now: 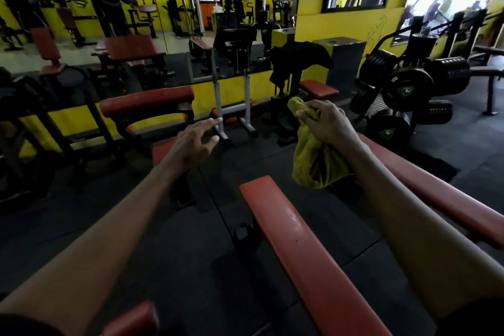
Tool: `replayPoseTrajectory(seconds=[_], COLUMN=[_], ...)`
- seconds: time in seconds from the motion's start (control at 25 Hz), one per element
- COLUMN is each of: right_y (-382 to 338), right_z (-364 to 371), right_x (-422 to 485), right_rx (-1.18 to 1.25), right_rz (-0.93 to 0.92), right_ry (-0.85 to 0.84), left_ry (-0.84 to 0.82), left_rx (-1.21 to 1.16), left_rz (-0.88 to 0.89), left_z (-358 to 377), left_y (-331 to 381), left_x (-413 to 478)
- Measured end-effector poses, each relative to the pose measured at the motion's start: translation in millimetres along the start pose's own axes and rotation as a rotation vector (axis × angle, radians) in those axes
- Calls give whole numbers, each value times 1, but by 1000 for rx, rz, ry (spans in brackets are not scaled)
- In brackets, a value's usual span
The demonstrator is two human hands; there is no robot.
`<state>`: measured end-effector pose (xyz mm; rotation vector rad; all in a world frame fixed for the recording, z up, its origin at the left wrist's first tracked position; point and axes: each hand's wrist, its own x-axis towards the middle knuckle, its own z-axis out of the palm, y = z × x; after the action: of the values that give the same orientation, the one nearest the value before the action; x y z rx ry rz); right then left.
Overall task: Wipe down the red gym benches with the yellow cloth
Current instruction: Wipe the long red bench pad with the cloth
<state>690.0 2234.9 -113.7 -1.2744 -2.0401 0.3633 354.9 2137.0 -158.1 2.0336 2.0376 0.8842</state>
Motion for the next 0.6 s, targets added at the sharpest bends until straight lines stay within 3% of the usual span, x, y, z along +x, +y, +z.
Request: replayPoseTrajectory(seconds=[0.6], right_y=[101], right_z=[228], right_x=[236], right_rx=[7], right_rz=[228], right_ry=[-169], left_ry=[-218], left_rx=[-124], left_rz=[-17], left_z=[130], left_y=[-179], left_x=[270])
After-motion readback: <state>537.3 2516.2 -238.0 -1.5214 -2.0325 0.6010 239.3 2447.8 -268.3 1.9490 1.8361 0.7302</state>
